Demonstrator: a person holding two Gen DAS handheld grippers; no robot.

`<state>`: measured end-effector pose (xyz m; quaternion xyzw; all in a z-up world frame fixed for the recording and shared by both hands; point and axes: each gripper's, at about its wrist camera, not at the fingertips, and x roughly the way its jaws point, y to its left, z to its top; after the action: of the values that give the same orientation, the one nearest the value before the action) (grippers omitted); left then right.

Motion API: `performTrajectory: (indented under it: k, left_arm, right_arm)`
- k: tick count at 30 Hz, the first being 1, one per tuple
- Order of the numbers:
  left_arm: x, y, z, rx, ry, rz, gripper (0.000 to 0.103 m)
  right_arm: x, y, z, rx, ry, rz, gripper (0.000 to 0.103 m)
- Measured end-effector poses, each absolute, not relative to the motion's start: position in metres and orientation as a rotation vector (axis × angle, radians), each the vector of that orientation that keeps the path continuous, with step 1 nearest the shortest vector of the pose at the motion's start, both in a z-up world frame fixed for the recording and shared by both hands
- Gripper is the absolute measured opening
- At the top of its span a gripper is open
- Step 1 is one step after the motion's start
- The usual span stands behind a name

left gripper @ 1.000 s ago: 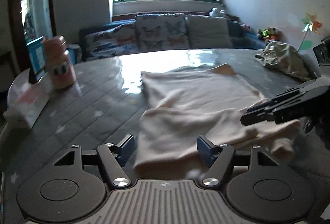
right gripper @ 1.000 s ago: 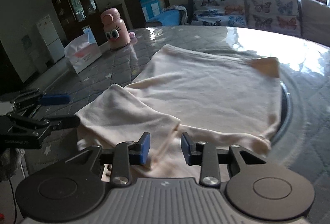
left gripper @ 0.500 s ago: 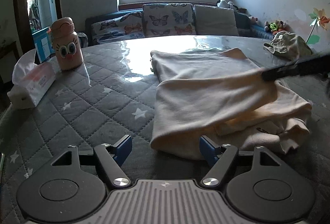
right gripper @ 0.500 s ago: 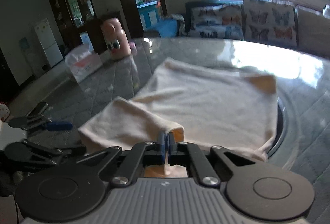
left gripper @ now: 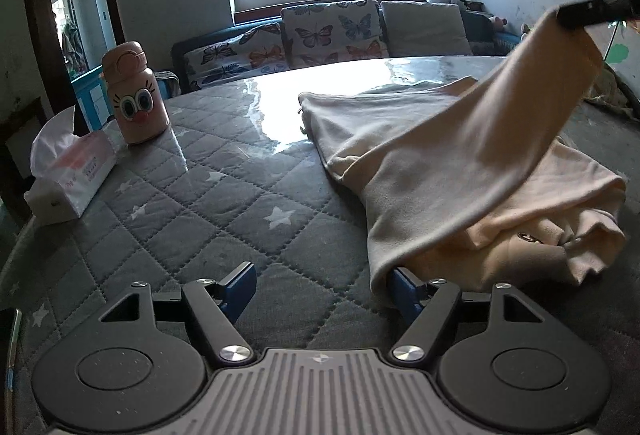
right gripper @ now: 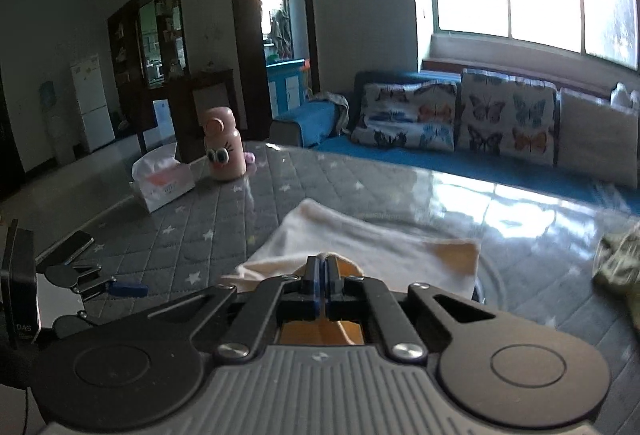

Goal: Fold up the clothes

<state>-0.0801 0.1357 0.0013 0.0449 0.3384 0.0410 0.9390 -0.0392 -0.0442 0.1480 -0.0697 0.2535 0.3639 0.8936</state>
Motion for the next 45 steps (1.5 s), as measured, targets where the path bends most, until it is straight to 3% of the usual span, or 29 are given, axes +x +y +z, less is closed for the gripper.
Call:
performTrajectory:
  k: [9, 19, 27, 38, 42, 45]
  left_arm:
    - [-0.08, 0.138, 0.001, 0.085, 0.689, 0.087, 0.074]
    - [-0.09, 0.14, 0.008, 0.112, 0.699, 0.048, 0.074]
    - [-0.087, 0.139, 0.039, 0.102, 0.641, 0.0, 0.073]
    - [-0.018, 0.106, 0.022, 0.046, 0.679, -0.104, 0.051]
    - [-0.009, 0.106, 0.009, 0.062, 0.722, -0.103, 0.05]
    - [-0.012, 0.106, 0.013, 0.073, 0.71, -0.107, 0.05]
  right_arm:
    - [-0.043, -0.042, 0.159, -0.158, 0.477, 0.749, 0.002]
    - [-0.03, -0.066, 0.075, -0.25, 0.78, 0.629, 0.006]
    - [-0.023, -0.065, 0.079, -0.186, 0.736, 0.648, 0.007]
    - [0.005, -0.047, 0.044, -0.151, 0.781, 0.656, 0.008]
    - [0.001, -0.057, 0.04, -0.155, 0.799, 0.657, 0.009]
    - [-0.01, -0.059, 0.048, -0.168, 0.776, 0.684, 0.022]
